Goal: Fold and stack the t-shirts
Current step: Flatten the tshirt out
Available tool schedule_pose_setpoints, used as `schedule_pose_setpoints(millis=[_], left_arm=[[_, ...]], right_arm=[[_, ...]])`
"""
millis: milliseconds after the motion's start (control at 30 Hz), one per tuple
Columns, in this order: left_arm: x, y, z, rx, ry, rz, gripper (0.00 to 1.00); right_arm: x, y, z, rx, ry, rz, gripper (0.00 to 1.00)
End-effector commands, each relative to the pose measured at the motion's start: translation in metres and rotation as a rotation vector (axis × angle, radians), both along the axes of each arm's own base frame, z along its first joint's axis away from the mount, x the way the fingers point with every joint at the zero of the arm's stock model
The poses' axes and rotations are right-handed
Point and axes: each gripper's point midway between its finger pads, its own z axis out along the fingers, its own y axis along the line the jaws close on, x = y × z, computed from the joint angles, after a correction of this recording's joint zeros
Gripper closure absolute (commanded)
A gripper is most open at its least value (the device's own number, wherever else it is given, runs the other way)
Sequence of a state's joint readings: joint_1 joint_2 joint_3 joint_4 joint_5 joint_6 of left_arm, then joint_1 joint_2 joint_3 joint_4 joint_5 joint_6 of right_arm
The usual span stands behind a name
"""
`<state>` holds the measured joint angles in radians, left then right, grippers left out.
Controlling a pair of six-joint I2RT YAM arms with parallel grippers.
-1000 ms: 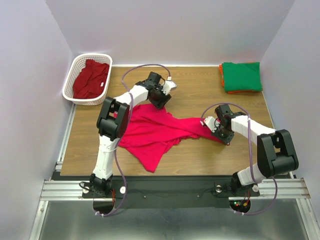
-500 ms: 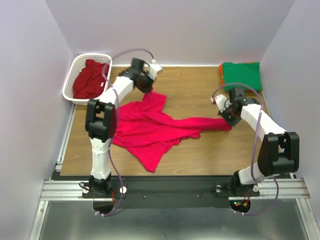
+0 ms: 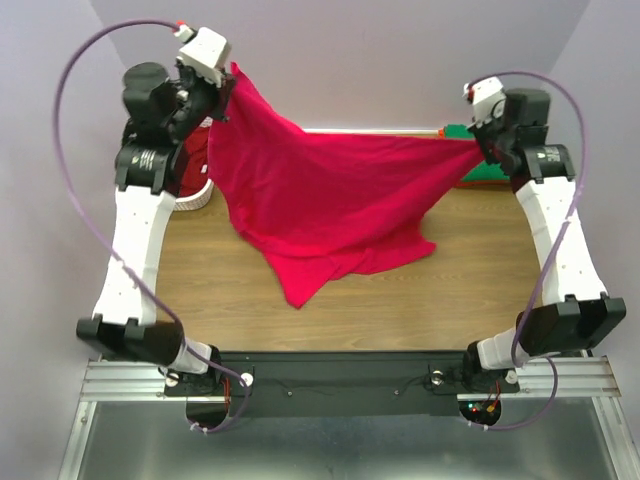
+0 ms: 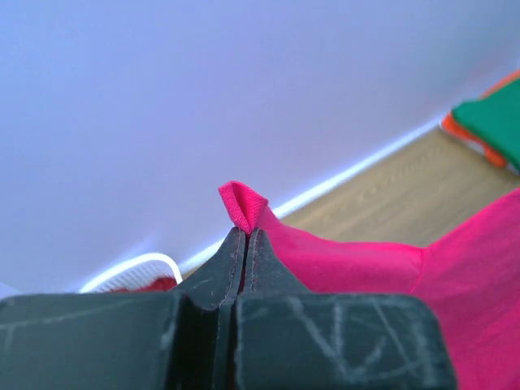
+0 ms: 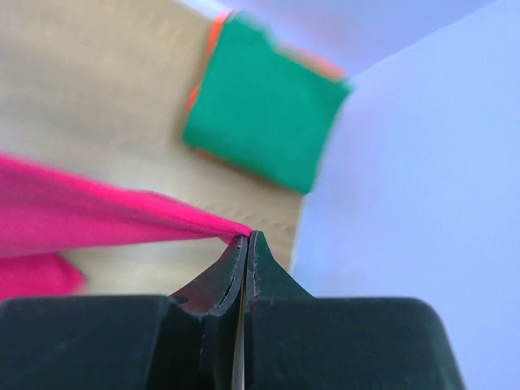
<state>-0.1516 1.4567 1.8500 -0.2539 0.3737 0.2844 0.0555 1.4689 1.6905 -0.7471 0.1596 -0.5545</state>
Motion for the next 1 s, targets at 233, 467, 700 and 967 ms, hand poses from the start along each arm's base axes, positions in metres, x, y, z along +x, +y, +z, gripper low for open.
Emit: schedule_pose_setpoints(millis=[233, 467, 700, 967], left_arm=[[-0.149, 0.035, 0.134, -0.136, -0.432, 0.054, 1.0], [-0.262, 0.048, 0.176, -0.181, -0.62, 0.035, 1.0], [-0.326, 0.063, 0.2, -0.209, -0.703, 0.065, 1.0], [-0.298, 0.064, 0.161, -0.204, -0.537, 0.099, 1.0]], right_arm=[[-0.097, -0.029, 0.222, 0.039, -0.613, -0.15, 0.99], [-0.195, -0.035, 0.297, 0.052, -0.869, -0.153, 0.99], [-0.263, -0.041, 0.341, 0.005, -1.031, -0.156, 0.99], [-0.218, -0.034, 0.325, -0.091, -0.959, -0.101, 0.99]])
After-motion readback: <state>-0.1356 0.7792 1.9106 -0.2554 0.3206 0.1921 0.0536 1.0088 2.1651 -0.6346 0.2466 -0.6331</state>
